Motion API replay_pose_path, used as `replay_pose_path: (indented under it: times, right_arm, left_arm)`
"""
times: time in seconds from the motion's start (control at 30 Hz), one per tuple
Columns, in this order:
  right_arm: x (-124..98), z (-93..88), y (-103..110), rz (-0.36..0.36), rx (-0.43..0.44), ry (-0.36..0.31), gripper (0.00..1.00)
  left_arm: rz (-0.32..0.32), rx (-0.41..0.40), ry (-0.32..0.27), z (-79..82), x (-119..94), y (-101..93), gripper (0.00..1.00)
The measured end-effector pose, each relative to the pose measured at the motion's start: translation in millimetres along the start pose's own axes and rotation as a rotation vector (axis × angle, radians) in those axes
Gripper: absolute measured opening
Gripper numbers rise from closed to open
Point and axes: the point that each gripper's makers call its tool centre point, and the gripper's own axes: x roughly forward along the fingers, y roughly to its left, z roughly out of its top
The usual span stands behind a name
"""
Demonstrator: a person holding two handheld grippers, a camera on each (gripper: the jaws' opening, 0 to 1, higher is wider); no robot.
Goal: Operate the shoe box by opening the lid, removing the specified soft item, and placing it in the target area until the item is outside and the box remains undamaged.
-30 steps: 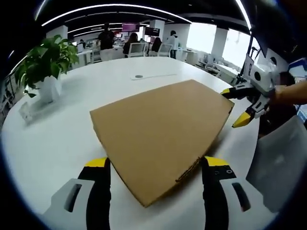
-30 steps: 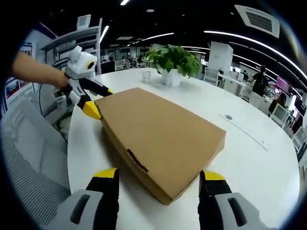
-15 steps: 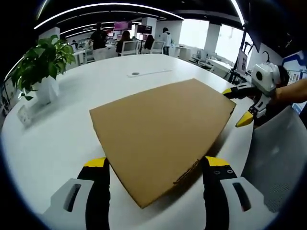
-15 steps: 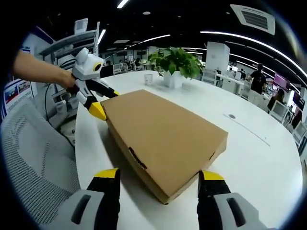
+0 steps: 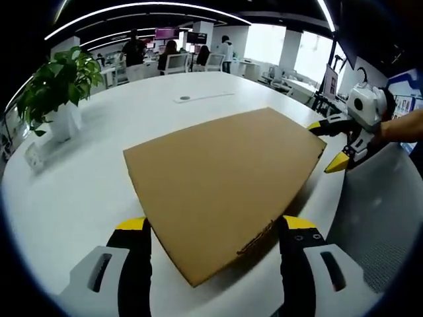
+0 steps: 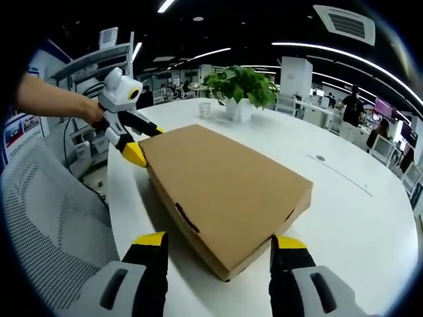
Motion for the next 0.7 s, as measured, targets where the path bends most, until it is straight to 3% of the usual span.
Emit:
replay_pose_path:
  times: [0.7]
  right_arm:
    - [-3.0, 6.7, -1.2, -0.005, 0.04, -0.025, 0.57]
  left_arm:
    - [-0.004, -0.037, 0.001, 1.0, -7.0, -1.6, 0.82]
